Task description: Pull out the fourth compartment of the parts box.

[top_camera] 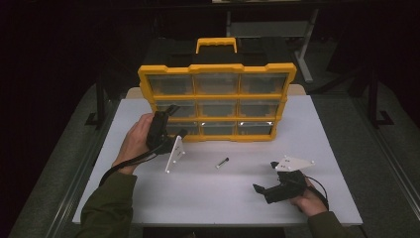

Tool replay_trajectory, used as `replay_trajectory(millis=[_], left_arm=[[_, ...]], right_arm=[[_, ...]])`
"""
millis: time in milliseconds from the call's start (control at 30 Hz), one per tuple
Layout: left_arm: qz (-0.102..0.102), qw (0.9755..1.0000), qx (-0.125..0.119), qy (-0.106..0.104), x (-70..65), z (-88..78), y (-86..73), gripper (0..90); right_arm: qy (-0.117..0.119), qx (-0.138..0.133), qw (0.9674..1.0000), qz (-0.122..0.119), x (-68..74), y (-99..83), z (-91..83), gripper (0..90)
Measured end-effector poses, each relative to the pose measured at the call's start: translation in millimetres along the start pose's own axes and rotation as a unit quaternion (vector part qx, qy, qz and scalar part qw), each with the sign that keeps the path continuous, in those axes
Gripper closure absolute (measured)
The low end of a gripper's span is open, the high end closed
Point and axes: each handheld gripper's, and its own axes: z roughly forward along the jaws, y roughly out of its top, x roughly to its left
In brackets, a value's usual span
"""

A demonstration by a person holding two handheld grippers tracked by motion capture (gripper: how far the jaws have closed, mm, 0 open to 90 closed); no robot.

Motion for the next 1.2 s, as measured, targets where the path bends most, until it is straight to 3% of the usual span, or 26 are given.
replay_trajectory(millis=[500,767,1200], left_arm=[[0.018,0.9998,0.007,0.001,12.4,3.1,-2.2,5.1],[0.017,0.9997,0.014,0.015,16.1,5.3,-2.3,8.0],[0.034,0.9984,0.033,0.03,19.5,4.8,-4.4,25.7]], right_arm=[[0.0,-0.001,1.0,0.0,-0.2,-0.1,-0.4,0.0],[0.0,-0.001,1.0,0.0,-0.6,-0.1,-0.7,0.0],[0.0,-0.001,1.0,0.0,-0.7,-0.2,-0.6,0.0]])
